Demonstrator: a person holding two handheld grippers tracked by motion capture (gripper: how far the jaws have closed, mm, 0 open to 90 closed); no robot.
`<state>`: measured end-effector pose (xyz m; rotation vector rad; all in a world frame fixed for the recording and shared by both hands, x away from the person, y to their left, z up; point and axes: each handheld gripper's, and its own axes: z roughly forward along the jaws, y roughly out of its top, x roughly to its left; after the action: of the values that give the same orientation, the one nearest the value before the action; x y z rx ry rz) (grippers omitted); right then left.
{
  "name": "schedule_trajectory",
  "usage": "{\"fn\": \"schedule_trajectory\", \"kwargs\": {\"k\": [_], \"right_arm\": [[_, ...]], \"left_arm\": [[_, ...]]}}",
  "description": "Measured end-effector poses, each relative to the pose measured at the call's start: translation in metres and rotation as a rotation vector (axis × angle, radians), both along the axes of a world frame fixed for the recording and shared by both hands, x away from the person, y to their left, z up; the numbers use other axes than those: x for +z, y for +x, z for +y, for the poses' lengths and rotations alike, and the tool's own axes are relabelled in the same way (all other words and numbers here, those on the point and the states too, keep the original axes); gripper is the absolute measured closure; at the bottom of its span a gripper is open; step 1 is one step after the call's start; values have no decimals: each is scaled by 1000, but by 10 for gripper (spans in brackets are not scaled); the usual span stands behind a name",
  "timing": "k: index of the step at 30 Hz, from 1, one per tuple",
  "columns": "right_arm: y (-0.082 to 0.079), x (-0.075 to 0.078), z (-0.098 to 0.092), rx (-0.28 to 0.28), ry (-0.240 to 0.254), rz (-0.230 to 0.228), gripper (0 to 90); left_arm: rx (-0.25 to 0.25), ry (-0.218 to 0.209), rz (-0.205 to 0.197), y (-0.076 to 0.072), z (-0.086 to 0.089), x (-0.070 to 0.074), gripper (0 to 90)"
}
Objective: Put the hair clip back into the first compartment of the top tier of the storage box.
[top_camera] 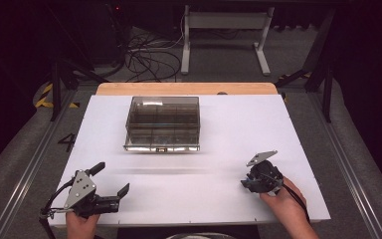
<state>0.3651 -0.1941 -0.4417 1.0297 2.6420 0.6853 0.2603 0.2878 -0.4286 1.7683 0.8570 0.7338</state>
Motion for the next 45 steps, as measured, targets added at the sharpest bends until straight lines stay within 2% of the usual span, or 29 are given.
{"fn": "schedule_trajectory", "kwargs": {"k": [2, 13, 22, 39, 45], "right_arm": [[0, 0, 0, 3, 2, 1, 692], [-1, 1, 0, 9, -8, -3, 720], [-2, 9, -1, 16, 17, -31, 721], [-7, 31, -5, 52, 168, -162, 721], [-8, 34, -4, 64, 193, -190, 721]], "left_arm": [[0, 0, 2, 0, 0, 0, 18], [0, -1, 1, 0, 0, 0, 18], [2, -7, 2, 0, 0, 0, 18], [5, -6, -1, 0, 0, 0, 18], [4, -7, -2, -1, 0, 0, 18]]}}
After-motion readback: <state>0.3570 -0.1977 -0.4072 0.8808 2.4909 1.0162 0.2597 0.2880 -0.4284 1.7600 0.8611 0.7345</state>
